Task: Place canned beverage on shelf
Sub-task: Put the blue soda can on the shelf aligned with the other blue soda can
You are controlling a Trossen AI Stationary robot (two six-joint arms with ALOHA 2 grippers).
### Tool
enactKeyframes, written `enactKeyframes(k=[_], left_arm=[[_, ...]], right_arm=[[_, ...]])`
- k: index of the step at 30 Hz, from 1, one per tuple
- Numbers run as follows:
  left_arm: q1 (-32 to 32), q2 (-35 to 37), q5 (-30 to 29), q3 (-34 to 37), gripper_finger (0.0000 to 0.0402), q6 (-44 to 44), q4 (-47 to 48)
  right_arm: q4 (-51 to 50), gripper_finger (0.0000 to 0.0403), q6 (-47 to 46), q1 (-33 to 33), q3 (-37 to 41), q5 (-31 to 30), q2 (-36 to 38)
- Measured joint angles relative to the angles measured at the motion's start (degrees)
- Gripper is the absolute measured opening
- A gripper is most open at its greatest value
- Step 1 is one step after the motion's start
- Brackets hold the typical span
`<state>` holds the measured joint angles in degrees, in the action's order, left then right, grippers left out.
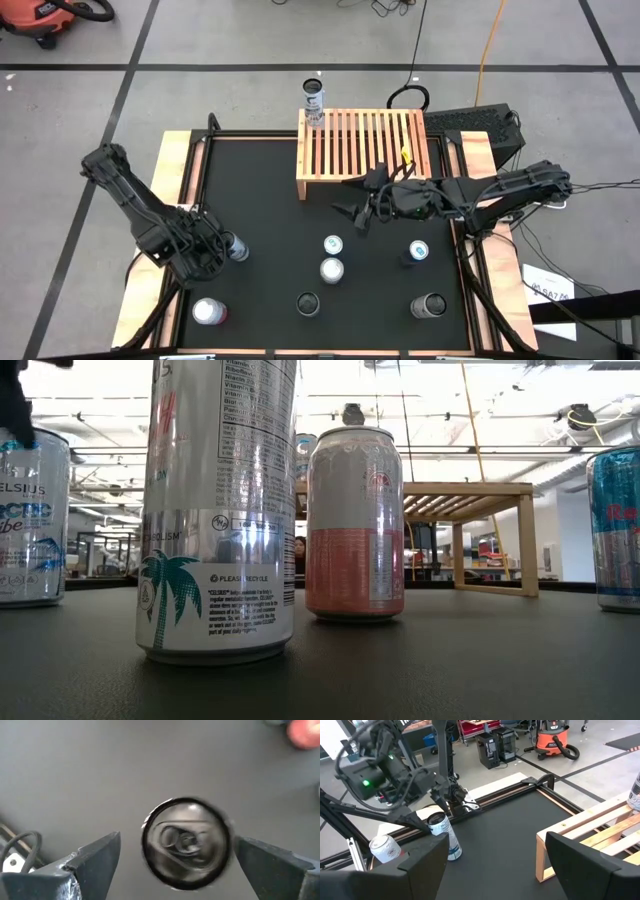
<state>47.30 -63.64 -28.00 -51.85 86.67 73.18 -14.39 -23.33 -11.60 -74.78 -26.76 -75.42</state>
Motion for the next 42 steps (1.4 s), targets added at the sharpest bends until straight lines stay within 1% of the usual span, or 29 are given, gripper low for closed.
enactKeyframes(k=[5,8,13,17,21,24,27,33,39,42], left_arm=[[-0.97,0.00,0.96,2.30,0.0384,2.63,-1.10],[-1.21,0.00,0.82,2.46,0.0372,2.78,-1.21],[-1.21,0.00,-0.04,2.47,0.0316,2.51,-1.24],[-1.21,0.00,-0.80,2.50,0.0269,2.53,-1.71],[-1.25,-0.02,-0.84,1.99,0.0239,2.70,-2.00],[-1.50,-0.01,-0.59,-0.12,0.0237,2.56,-2.35],[-2.18,-0.04,-0.57,-2.75,0.0243,0.37,-2.01],[-4.79,-0.02,-0.76,-9.70,0.0243,-6.99,-2.08],[-7.37,-0.02,-1.05,-16.85,0.0243,-13.00,-2.37],[-8.04,-0.02,-1.65,-19.88,0.0243,-16.61,-3.71]], right_arm=[[0.00,0.0320,-0.02,-0.02,0.00,0.01,0.00],[0.00,0.0320,-0.76,-0.09,0.00,0.04,0.00],[-0.01,0.0309,-1.52,-0.10,0.00,0.10,0.00],[0.00,0.0297,-2.43,-0.11,0.00,1.76,0.00],[0.23,0.0291,-2.60,-0.11,0.00,3.02,0.00],[2.06,0.0290,-2.43,-0.13,0.00,3.58,0.00],[5.16,0.0290,-0.61,-0.11,0.00,6.08,0.00],[9.38,0.0290,0.41,-0.11,0.00,10.40,0.00],[10.58,0.0290,0.61,-0.44,0.00,13.17,-1.25],[10.66,0.0290,0.68,-0.74,0.00,13.43,-2.22]])
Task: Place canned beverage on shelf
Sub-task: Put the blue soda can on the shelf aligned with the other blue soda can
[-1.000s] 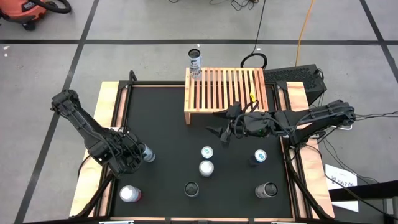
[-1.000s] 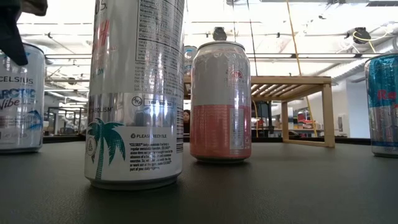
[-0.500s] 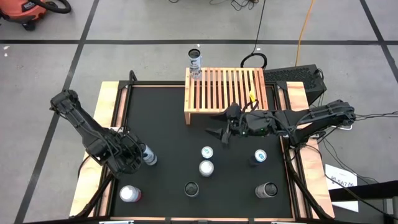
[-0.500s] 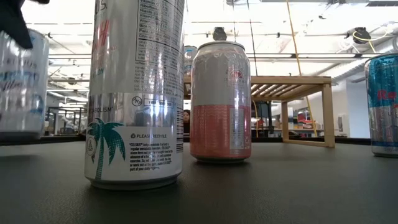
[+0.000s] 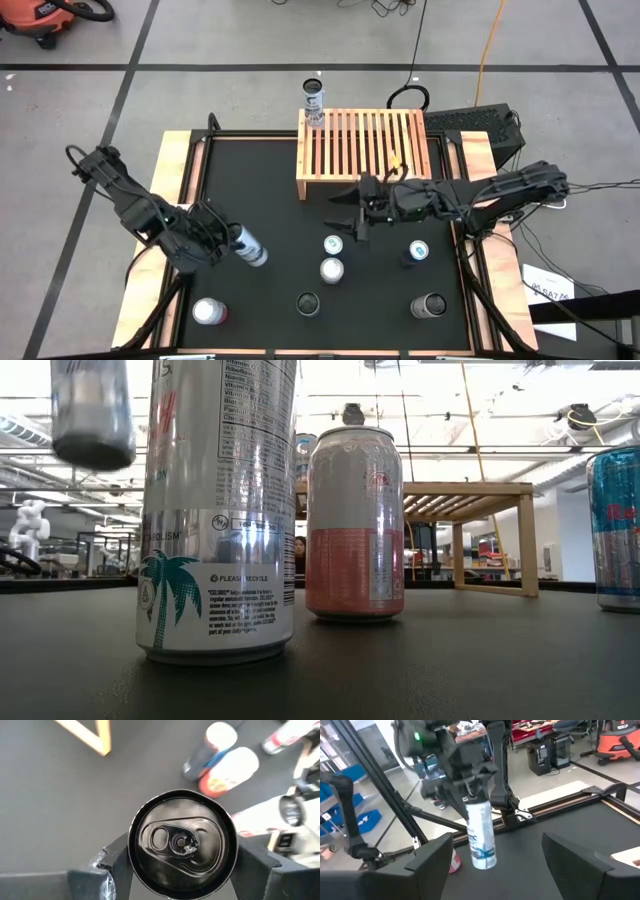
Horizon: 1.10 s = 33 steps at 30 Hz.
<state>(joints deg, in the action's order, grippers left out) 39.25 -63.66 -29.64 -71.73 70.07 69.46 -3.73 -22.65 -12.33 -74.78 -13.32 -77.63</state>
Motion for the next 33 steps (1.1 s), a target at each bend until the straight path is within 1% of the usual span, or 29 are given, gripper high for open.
enactKeyframes(k=[5,8,12,16,18,22,25,28,33], left_arm=[[-0.85,0.00,-2.50,-3.96,0.0243,-8.71,-4.40],[-1.63,0.00,-2.93,-5.81,0.0243,-12.80,-6.23],[-2.74,0.02,-2.89,-7.07,0.0243,-17.54,-10.18],[-3.53,0.02,-2.89,-7.92,0.0243,-22.46,-15.92],[-4.10,0.02,-2.83,-7.95,0.0242,-25.04,-18.84],[-5.51,0.02,-1.66,-7.95,0.0242,-29.33,-23.41],[-7.02,0.02,0.48,-7.95,0.0242,-32.10,-25.63],[-8.72,0.02,2.06,-7.95,0.0242,-35.05,-27.91],[-12.19,-0.18,4.69,-7.95,0.0242,-41.01,-32.50]], right_arm=[[0.48,0.0290,3.35,-0.58,0.00,0.09,-1.65],[1.25,0.0291,5.12,-0.64,0.00,0.07,-2.33],[2.66,0.0291,5.16,-0.64,0.00,0.33,-2.83],[2.15,0.0291,1.89,0.78,0.00,6.38,-2.81],[2.04,0.0291,0.78,1.44,0.00,8.44,-3.03],[1.80,0.0291,-0.29,3.10,0.00,9.55,-3.16],[2.05,0.0294,-1.50,5.30,-0.01,12.59,-3.16],[1.32,0.0305,-2.10,6.78,-1.20,15.48,-3.23],[1.45,0.0332,0.52,7.44,-2.52,16.59,-4.36]])
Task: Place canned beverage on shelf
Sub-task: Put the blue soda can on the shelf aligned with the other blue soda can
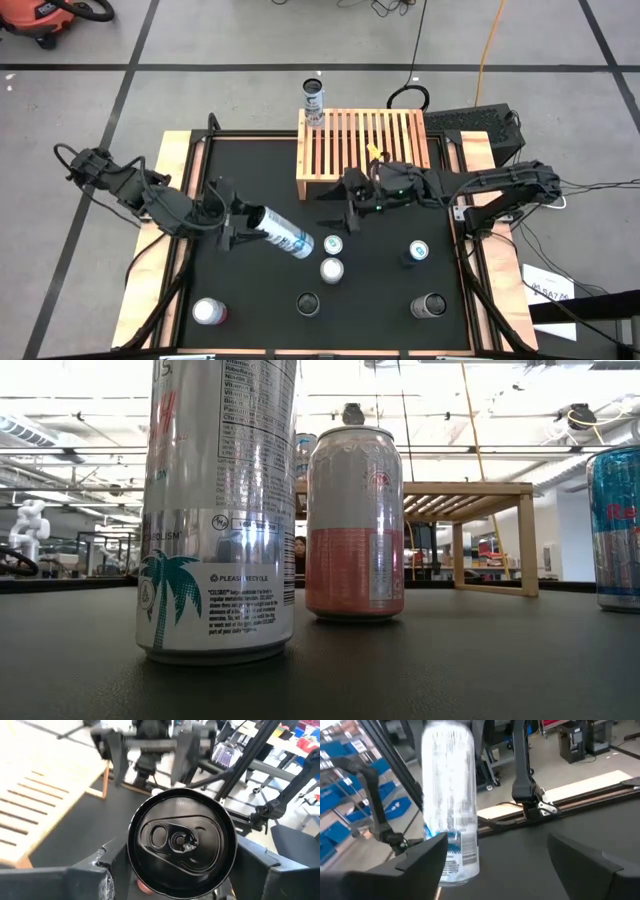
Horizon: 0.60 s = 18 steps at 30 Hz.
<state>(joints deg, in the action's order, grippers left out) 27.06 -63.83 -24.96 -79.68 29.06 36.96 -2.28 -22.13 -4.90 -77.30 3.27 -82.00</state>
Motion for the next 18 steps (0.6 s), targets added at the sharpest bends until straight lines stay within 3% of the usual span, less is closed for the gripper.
enactKeyframes(k=[9,18], left_arm=[[-5.45,-2.36,0.81,0.00,0.0242,-4.03,-0.73],[-8.92,-4.59,3.32,0.02,0.0242,-4.52,-1.59]], right_arm=[[0.93,0.0382,-0.30,0.08,-2.05,2.80,-4.40],[-0.38,0.0358,0.33,0.05,-2.05,2.93,-5.86]])
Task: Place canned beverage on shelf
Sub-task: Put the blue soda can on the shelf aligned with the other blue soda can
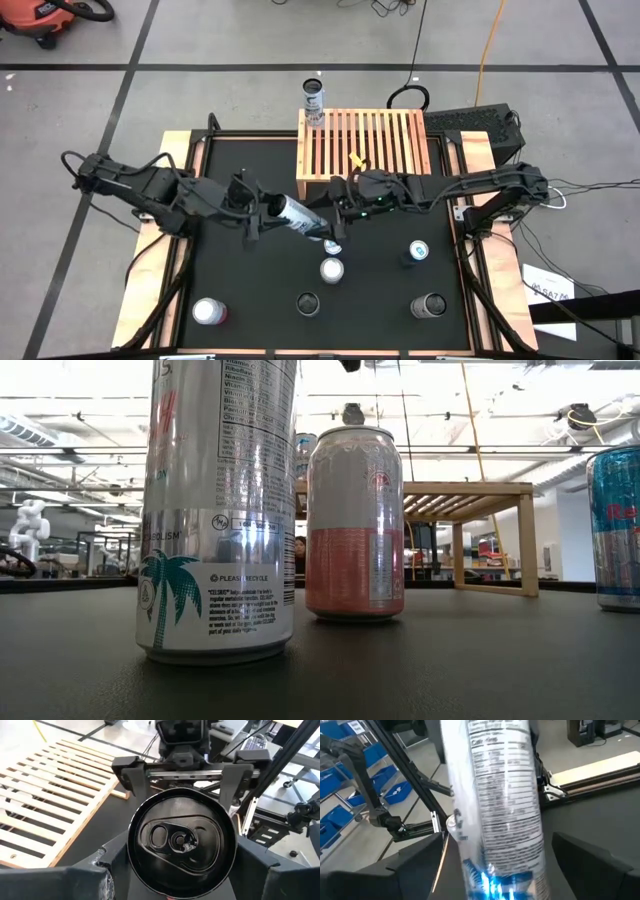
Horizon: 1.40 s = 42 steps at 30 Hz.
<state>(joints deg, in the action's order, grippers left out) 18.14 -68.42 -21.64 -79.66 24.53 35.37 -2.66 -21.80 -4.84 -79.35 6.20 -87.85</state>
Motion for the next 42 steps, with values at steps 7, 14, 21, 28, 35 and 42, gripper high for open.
enactKeyframes(k=[7,14,21,28,35,42], left_arm=[[-1.69,0.13,0.98,0.00,0.0242,0.01,-0.71],[-2.99,0.15,2.40,0.00,0.0242,-0.09,-1.40],[-3.14,0.20,2.47,0.00,0.0243,-1.52,-4.78],[-3.14,0.22,2.70,0.00,0.0248,-1.33,-4.58],[-3.14,0.25,2.98,0.00,0.0250,-1.57,-4.59],[-3.21,0.94,1.98,-0.09,0.0296,-1.46,-6.08]], right_arm=[[-3.03,0.0316,0.36,0.00,0.00,0.72,-0.24],[-3.85,0.0313,0.14,0.13,0.00,-0.35,-0.35],[-4.29,0.0300,0.18,0.15,0.00,-0.51,-0.37],[-4.23,0.0240,1.09,0.13,0.01,-1.27,-0.37],[-3.28,0.0245,1.13,0.11,0.03,-3.15,-0.37],[1.71,0.0245,1.70,-0.53,0.15,-6.79,-0.41]])
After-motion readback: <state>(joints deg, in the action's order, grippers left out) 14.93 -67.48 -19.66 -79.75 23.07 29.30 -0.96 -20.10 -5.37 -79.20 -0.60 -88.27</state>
